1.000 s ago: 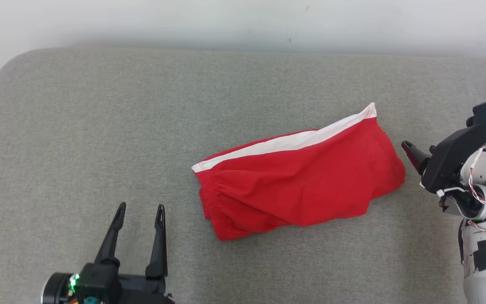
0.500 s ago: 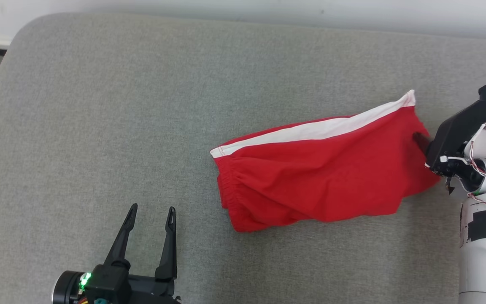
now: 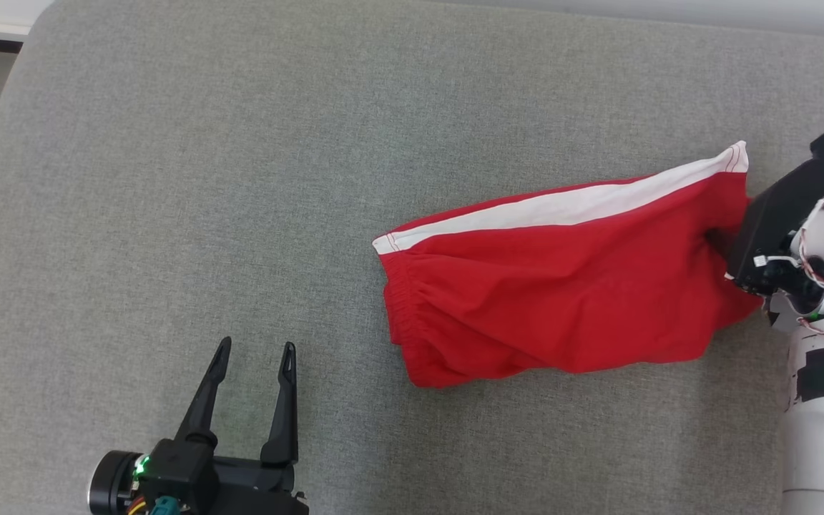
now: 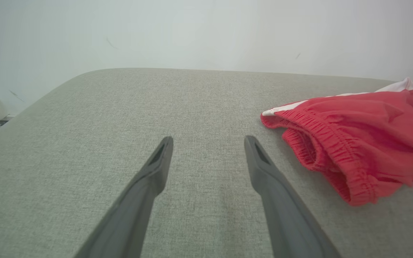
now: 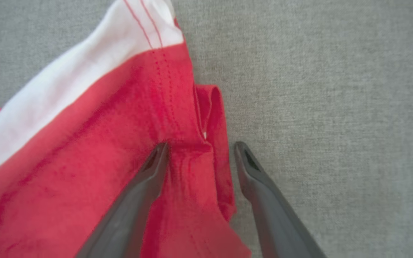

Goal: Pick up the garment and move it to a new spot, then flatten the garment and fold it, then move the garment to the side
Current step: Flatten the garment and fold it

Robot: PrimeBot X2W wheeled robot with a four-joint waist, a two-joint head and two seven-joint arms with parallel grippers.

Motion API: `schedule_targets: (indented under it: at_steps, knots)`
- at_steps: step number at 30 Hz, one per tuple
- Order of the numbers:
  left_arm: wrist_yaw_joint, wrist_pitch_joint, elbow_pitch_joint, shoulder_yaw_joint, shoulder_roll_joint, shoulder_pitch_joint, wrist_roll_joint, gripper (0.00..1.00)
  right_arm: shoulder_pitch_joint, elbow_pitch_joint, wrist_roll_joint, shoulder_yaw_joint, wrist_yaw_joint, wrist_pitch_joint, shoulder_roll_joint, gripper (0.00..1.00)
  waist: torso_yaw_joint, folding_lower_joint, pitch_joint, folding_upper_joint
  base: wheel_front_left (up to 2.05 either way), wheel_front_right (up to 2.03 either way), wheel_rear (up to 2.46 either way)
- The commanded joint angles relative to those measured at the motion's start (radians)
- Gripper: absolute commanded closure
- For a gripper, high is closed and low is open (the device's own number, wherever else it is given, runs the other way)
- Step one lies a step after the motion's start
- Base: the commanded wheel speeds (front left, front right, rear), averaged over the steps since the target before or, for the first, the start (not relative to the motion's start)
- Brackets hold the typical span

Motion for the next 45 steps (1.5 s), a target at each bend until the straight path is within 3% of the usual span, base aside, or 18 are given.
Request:
schedule_targets:
  at_steps: [1,2,3,4,18,31,38,45]
  knots:
    - [0.0,-0.002,0.002,0.004,-0.004,-0.007,0.005,0.0,0.057,0.036,0.013,0.013,0.001,0.025,0.04,0.22,-0.001,0.0,0.0,0.0001,0.0,0.0,0.0]
    - [-0.004,-0.002,0.003,0.008,-0.006,-0.007,0.008,0.0,0.061,0.029,0.017,0.023,0.002,0.028,0.036,0.53,-0.003,0.0,-0.001,0.0001,0.0,0.0,0.0]
    - [-0.006,-0.002,0.005,0.01,-0.009,-0.008,0.011,0.0,0.063,0.021,0.021,0.032,0.002,0.025,0.032,0.65,-0.004,0.0,-0.001,0.0001,0.0,0.0,0.0]
    - [-0.009,-0.003,0.007,0.013,-0.011,-0.008,0.013,0.0,0.065,0.012,0.026,0.038,0.002,0.018,0.027,1.0,-0.005,0.0,-0.001,0.0001,0.0,0.0,0.0]
    - [-0.039,-0.003,0.032,0.03,-0.032,0.003,0.032,0.0,0.081,-0.08,-0.008,-0.024,0.0,-0.074,-0.036,1.0,-0.018,0.0,-0.027,0.0001,0.0,0.0,0.0]
    - [-0.048,-0.002,0.047,0.036,-0.04,0.027,0.041,0.0,0.231,-0.298,-0.053,-0.135,0.0,-0.064,-0.101,1.0,-0.07,0.0,-0.103,0.0001,0.0,0.0,0.0]
    - [-0.052,-0.003,0.052,0.042,-0.041,0.041,0.043,0.0,0.261,-0.38,-0.024,-0.081,0.0,-0.069,-0.071,1.0,-0.085,0.0,-0.128,0.0001,0.0,0.0,0.0]
    - [-0.06,-0.003,0.066,0.032,-0.042,0.057,0.04,0.0,0.271,-0.44,0.032,0.083,0.0,-0.048,-0.061,1.0,-0.077,0.0,-0.168,0.0001,0.0,0.0,0.0]
